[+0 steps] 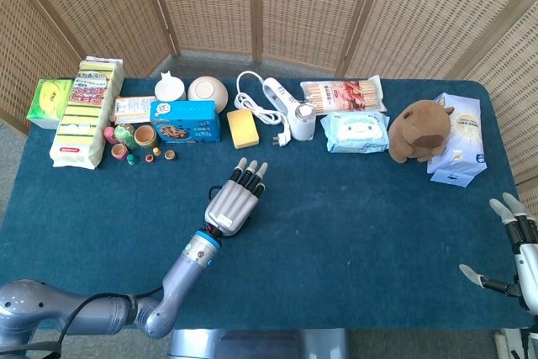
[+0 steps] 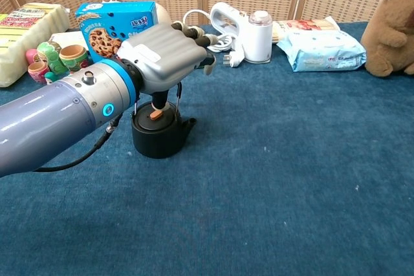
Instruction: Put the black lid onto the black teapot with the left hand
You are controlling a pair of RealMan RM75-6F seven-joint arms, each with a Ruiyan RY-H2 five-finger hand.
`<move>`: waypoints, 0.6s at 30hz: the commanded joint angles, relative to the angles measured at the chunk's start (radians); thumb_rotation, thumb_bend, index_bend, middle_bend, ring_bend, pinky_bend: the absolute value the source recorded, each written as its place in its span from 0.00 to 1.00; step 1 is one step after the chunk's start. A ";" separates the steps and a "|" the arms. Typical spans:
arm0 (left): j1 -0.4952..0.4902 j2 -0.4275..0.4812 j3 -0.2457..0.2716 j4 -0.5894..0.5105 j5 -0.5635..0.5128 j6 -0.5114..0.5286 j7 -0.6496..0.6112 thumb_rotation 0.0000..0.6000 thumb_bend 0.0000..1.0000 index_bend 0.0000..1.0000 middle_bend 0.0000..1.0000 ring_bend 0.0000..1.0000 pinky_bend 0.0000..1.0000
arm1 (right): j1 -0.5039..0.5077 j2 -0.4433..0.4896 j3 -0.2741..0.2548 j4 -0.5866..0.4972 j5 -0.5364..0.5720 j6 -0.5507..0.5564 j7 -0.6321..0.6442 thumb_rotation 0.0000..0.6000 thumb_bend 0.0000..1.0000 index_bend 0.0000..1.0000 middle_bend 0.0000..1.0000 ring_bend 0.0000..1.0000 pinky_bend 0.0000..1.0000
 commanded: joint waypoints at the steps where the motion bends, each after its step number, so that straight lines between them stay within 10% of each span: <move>1: -0.001 0.002 -0.001 -0.003 -0.003 0.007 0.002 1.00 0.18 0.25 0.00 0.00 0.07 | 0.000 0.000 0.000 0.000 0.000 -0.001 0.000 0.91 0.03 0.09 0.00 0.00 0.00; 13: 0.006 0.063 -0.008 -0.100 0.023 0.053 -0.013 1.00 0.18 0.24 0.00 0.00 0.07 | 0.002 0.000 0.001 0.001 0.005 -0.005 0.000 0.91 0.03 0.09 0.00 0.00 0.00; 18: 0.038 0.165 0.001 -0.222 0.060 0.113 -0.009 1.00 0.17 0.01 0.00 0.00 0.07 | 0.003 -0.001 0.000 0.001 0.002 -0.005 -0.004 0.90 0.03 0.09 0.00 0.00 0.00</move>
